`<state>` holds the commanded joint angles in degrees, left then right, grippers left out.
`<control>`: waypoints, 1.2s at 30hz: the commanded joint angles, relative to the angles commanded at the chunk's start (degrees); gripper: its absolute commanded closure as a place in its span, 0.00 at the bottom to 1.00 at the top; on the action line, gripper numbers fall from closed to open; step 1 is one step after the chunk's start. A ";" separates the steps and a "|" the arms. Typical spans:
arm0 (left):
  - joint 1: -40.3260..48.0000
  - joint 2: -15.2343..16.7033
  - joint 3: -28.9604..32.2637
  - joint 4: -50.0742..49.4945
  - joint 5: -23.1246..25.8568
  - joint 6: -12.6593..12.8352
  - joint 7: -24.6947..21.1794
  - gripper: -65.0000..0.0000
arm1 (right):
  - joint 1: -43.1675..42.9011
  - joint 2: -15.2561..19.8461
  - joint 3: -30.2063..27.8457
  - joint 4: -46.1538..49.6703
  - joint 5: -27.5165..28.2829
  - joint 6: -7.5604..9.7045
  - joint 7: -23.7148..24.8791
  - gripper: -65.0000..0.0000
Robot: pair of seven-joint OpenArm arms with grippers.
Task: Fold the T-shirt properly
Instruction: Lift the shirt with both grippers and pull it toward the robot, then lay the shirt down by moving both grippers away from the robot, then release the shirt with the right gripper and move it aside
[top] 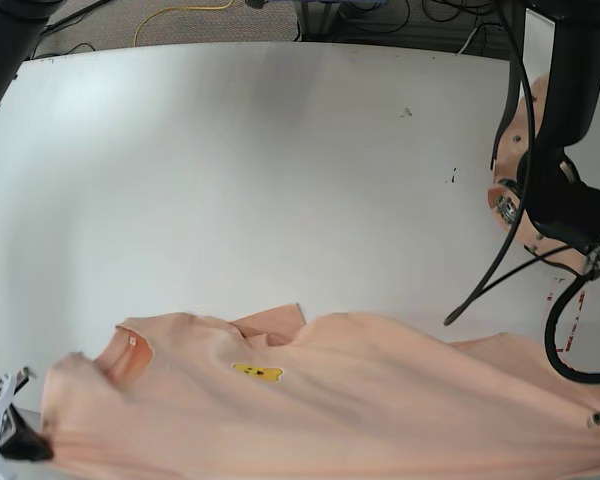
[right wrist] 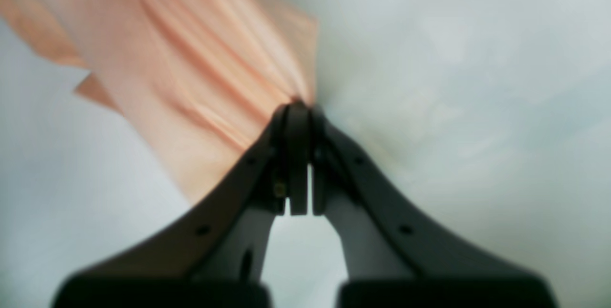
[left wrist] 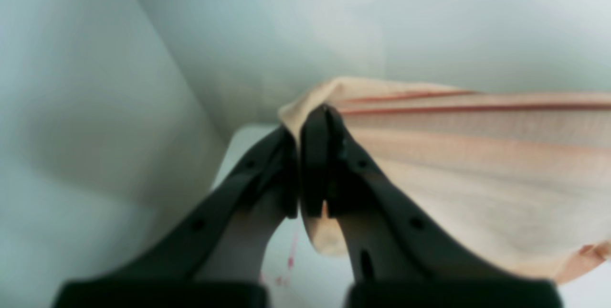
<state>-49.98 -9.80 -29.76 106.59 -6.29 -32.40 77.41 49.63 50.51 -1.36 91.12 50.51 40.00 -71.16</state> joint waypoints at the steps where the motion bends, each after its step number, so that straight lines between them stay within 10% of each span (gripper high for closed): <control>1: 1.67 0.00 0.00 0.53 0.00 -0.62 0.00 1.00 | -2.37 0.00 1.14 0.88 0.00 0.00 0.00 1.00; 14: 30.77 0.00 -2.55 5.89 0.00 -7.56 0.09 1.00 | -42.46 -13.01 22.33 14.33 -0.18 0.00 0.00 1.00; 29: 49.85 0.00 -3.34 5.98 0.35 -7.60 -0.18 1.00 | -59.25 -28.84 23.65 16.26 -1.32 0.00 2.46 0.99; 36: 53.54 -1.67 -4.57 5.80 0.44 -7.60 -0.18 1.00 | -57.67 -36.75 24.97 15.30 -13.36 0.00 4.22 0.61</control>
<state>3.56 -11.47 -34.33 112.40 -5.85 -40.00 77.23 -8.04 13.76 23.60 106.42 37.14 40.00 -66.95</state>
